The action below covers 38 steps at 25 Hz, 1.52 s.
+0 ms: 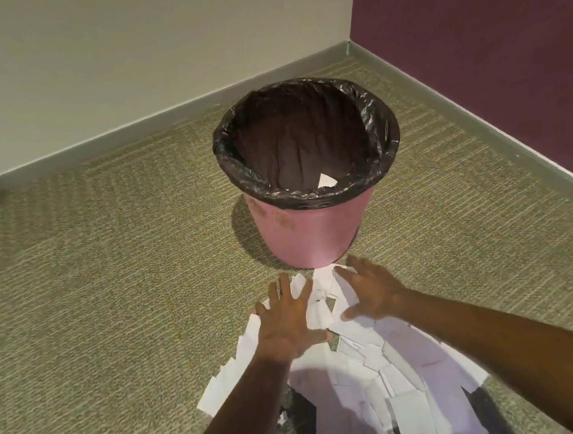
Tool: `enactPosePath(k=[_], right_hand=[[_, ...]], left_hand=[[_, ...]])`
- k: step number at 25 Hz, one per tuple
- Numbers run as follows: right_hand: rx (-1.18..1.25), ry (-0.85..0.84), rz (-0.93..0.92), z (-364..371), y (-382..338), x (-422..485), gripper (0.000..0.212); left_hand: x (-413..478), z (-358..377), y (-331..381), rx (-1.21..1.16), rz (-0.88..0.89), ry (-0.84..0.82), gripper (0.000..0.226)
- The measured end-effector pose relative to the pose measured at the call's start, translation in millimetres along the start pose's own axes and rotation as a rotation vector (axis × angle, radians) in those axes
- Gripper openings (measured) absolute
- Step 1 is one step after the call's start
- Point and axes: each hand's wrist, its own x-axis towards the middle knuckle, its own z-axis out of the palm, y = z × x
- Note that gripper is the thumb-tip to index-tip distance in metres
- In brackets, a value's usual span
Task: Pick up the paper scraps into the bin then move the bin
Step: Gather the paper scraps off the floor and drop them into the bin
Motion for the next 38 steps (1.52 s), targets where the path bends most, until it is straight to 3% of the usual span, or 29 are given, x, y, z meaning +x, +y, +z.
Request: enactPosePath(k=[4, 7, 11, 14, 20, 23, 28, 33, 38], right_hand=[[-0.031, -0.083, -0.016, 5, -10, 14, 0.100], [-0.045, -0.027, -0.029, 11, -16, 9, 0.078], [0.028, 0.058, -0.039, 19, -17, -3, 0.045], [0.118, 0.055, -0.012, 26, -16, -7, 0.036], [0.294, 0.001, 0.012, 15, -15, -19, 0.028], [0.381, 0.010, 0.006, -4, -12, -34, 0.027], [0.331, 0.139, -0.081, -47, -21, -76, 0.029], [0.246, 0.270, -0.145, -107, -33, -113, 0.028], [0.327, 0.404, -0.175, -187, -43, -140, 0.019]], left_hand=[[10, 9, 6, 0.035, 0.055, -0.002, 0.104], [13, 13, 13, 0.105, 0.046, -0.016, 0.093], [14, 10, 25, 0.163, 0.139, 0.126, 0.054], [10, 12, 27, 0.061, 0.171, 0.171, 0.038], [2, 14, 16, -0.246, 0.132, 0.237, 0.026], [-6, 7, 12, -0.381, 0.080, 0.286, 0.027], [-30, -29, 12, -0.676, -0.018, 0.377, 0.020], [-58, -89, 15, -0.649, 0.121, 0.445, 0.014], [-94, -173, 12, -0.598, 0.179, 0.433, 0.012]])
